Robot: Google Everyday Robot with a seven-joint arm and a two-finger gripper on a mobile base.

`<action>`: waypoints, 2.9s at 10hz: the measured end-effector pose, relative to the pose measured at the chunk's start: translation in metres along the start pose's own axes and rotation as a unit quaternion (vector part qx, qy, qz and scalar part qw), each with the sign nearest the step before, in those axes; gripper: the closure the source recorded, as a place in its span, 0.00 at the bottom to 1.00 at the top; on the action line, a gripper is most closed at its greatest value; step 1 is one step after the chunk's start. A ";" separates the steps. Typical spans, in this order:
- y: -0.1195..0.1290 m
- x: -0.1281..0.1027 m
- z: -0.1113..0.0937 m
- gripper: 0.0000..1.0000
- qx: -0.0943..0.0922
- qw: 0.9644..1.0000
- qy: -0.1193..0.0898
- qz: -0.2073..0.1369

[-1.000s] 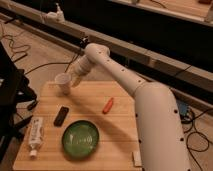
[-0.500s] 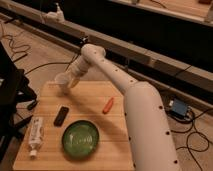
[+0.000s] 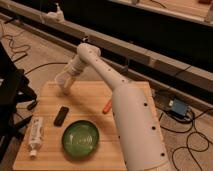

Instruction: Place the ceramic cup in the ceramic bowl

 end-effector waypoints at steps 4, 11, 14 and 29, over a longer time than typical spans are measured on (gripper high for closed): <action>0.009 0.011 0.030 0.37 -0.030 0.999 -0.008 0.010; 0.011 0.025 0.049 0.80 -0.051 0.998 -0.014 0.023; 0.004 0.023 0.043 1.00 -0.042 0.999 -0.017 0.017; 0.110 -0.016 -0.151 1.00 0.024 0.998 0.042 0.030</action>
